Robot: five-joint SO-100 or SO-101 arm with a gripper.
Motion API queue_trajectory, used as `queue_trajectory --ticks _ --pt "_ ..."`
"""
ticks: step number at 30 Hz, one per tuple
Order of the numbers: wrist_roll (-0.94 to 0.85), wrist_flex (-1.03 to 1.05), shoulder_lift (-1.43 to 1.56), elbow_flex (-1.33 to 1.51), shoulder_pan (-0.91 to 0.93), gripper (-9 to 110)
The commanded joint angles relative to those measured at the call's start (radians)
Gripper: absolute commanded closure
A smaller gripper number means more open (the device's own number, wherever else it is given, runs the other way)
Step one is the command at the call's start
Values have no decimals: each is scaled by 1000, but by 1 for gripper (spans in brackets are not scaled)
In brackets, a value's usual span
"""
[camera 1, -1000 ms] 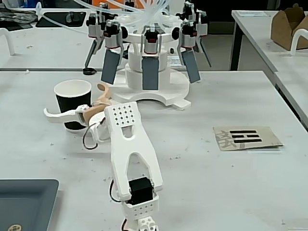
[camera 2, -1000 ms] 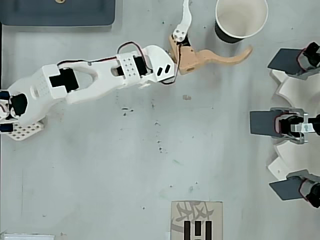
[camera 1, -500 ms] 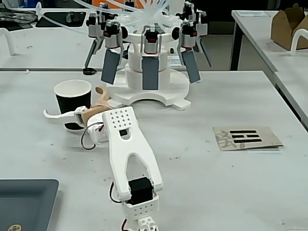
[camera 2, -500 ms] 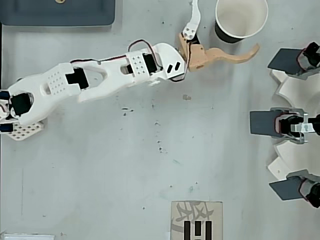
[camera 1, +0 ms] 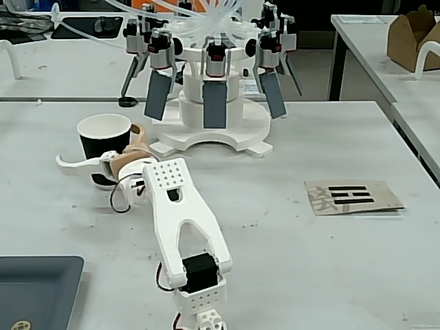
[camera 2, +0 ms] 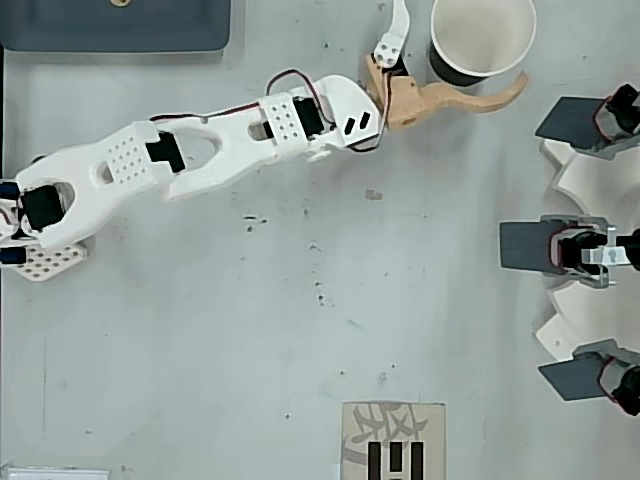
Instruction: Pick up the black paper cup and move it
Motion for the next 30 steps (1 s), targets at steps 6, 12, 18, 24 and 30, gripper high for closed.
queue_trajectory --ticks 6,12,18,24,30 --pt "9 23 12 -83 -18 52" --pt "12 34 8 -92 -18 54" --pt "28 38 6 -101 -25 55" --pt "41 41 9 -107 -25 60" --pt "51 41 12 -107 -26 66"
